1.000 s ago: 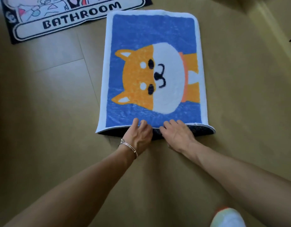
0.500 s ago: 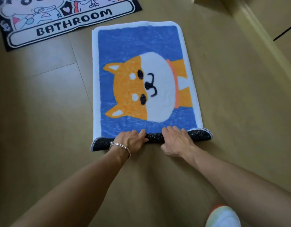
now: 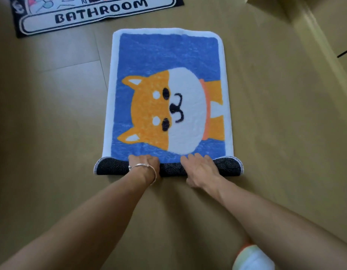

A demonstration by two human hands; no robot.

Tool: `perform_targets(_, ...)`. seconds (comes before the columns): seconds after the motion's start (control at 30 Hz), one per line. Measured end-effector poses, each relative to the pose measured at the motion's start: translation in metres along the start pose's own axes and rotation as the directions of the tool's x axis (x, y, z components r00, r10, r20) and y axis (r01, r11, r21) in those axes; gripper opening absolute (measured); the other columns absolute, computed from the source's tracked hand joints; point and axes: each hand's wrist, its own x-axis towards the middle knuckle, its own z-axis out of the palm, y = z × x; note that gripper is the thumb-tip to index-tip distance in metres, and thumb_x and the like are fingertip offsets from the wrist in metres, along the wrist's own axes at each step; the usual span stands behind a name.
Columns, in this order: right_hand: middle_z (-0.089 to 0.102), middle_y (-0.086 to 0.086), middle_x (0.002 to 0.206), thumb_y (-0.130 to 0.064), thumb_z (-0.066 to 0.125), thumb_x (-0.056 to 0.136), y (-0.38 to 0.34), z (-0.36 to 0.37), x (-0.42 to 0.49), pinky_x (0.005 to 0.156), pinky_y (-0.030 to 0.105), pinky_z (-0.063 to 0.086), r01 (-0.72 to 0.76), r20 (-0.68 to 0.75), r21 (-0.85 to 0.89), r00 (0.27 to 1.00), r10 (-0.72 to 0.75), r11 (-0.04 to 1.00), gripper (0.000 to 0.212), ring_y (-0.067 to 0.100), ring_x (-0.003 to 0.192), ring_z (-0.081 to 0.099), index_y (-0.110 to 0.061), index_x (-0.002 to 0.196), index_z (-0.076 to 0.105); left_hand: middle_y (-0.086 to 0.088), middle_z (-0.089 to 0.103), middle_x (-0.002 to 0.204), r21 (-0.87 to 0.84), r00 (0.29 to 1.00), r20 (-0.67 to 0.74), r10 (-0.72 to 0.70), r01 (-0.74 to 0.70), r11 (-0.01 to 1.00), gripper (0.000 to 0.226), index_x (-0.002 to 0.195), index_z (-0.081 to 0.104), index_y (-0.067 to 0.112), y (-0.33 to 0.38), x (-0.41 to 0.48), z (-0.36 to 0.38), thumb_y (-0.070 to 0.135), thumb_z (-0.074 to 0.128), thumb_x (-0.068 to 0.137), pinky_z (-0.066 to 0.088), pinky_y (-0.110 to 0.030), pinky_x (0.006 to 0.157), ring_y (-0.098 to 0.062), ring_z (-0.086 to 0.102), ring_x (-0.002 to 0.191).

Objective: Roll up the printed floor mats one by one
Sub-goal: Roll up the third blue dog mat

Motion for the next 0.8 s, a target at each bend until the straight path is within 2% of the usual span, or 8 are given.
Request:
perform_targets(0.1, 0.054, 0.006, 0.112, -0.009, 0.056, 0.085, -0.001, 0.004, -0.002, 0.08, 0.038, 0.039, -0.022, 0.016, 0.028, 1.0, 0.022, 0.999, 0.029, 0.028, 0.107, 0.052, -0.016, 0.111, 0.044, 0.001, 0.063, 0.109, -0.056, 1.0, 0.009, 0.013, -0.012, 0.998, 0.023, 0.11, 0.061, 0.025, -0.004, -0.002, 0.002, 0.023, 0.053, 0.088, 0.037, -0.039, 0.091, -0.023, 0.059, 0.103)
perform_targets(0.2, 0.06, 0.008, 0.103, -0.009, 0.052, 0.084, 0.003, -0.001, 0.003, 0.069, 0.034, 0.04, -0.052, 0.145, 0.132, 0.989, 0.032, 0.99, 0.016, 0.03, 0.095, 0.059, -0.017, 0.093, 0.041, -0.002, 0.058, 0.111, -0.091, 0.985, -0.094, 0.146, -0.154, 0.984, 0.028, 0.115, 0.05, 0.02, -0.013, -0.007, 0.004, 0.028, 0.054, 0.089, 0.04, -0.037, 0.078, -0.025, 0.057, 0.106)
perform_targets(0.33, 0.061, 0.005, 0.097, -0.012, 0.05, 0.083, 0.012, -0.008, 0.009, 0.067, 0.031, 0.044, -0.068, 0.223, 0.223, 0.975, 0.017, 0.972, 0.012, 0.027, 0.09, 0.059, -0.02, 0.093, 0.051, -0.005, 0.051, 0.107, 0.036, 0.922, -0.216, 0.32, -0.32, 0.947, 0.035, 0.118, 0.034, 0.016, -0.025, -0.011, 0.015, 0.025, 0.053, 0.089, 0.037, -0.036, 0.061, -0.029, 0.059, 0.093)
perform_targets(0.4, 0.059, 0.005, 0.096, -0.011, 0.052, 0.083, 0.007, -0.007, 0.006, 0.07, 0.033, 0.043, -0.059, 0.182, 0.178, 0.983, 0.026, 0.982, 0.014, 0.027, 0.094, 0.059, -0.02, 0.094, 0.05, -0.005, 0.057, 0.103, 0.033, 0.933, -0.192, 0.303, -0.303, 0.953, 0.027, 0.114, 0.038, 0.016, -0.023, -0.011, 0.016, 0.02, 0.05, 0.09, 0.035, -0.035, 0.06, -0.029, 0.062, 0.089)
perform_targets(0.5, 0.054, 0.005, 0.11, -0.009, 0.052, 0.085, -0.001, 0.006, 0.0, 0.083, 0.038, 0.037, 0.016, -0.04, -0.047, 0.999, -0.018, 0.999, 0.03, 0.027, 0.106, 0.051, -0.016, 0.113, 0.046, -0.004, 0.062, 0.104, -0.042, 0.951, -0.105, 0.29, -0.296, 0.954, 0.022, 0.112, 0.049, 0.02, -0.021, -0.004, 0.006, 0.021, 0.051, 0.091, 0.038, -0.032, 0.065, -0.028, 0.061, 0.094)
perform_targets(0.57, 0.051, 0.004, 0.113, -0.012, 0.055, 0.085, -0.001, 0.009, -0.001, 0.084, 0.04, 0.036, 0.019, -0.087, -0.096, 0.996, -0.028, 0.995, 0.037, 0.027, 0.107, 0.049, -0.016, 0.12, 0.042, -0.003, 0.062, 0.107, -0.088, 0.951, -0.042, 0.306, -0.309, 0.947, 0.022, 0.109, 0.053, 0.023, -0.025, 0.001, -0.004, 0.025, 0.055, 0.088, 0.041, -0.031, 0.07, -0.026, 0.061, 0.098)
perform_targets(0.63, 0.052, 0.005, 0.111, -0.015, 0.056, 0.086, -0.001, 0.006, 0.001, 0.084, 0.04, 0.037, -0.021, -0.02, -0.018, 1.0, 0.021, 1.0, 0.033, 0.027, 0.105, 0.051, -0.017, 0.117, 0.045, -0.003, 0.061, 0.11, -0.083, 0.953, -0.04, 0.299, -0.302, 0.95, 0.027, 0.112, 0.05, 0.023, -0.025, -0.001, -0.006, 0.025, 0.057, 0.086, 0.04, -0.031, 0.071, -0.026, 0.06, 0.101)
perform_targets(0.8, 0.061, 0.006, 0.108, -0.013, 0.051, 0.085, 0.002, -0.014, 0.014, 0.078, 0.035, 0.043, -0.09, 0.176, 0.185, 0.983, 0.057, 0.979, 0.023, 0.029, 0.101, 0.059, -0.019, 0.107, 0.055, -0.007, 0.047, 0.116, 0.074, 0.914, -0.266, 0.307, -0.298, 0.952, 0.035, 0.126, 0.034, 0.016, -0.006, -0.01, 0.01, 0.015, 0.046, 0.093, 0.035, -0.036, 0.066, -0.029, 0.054, 0.101)
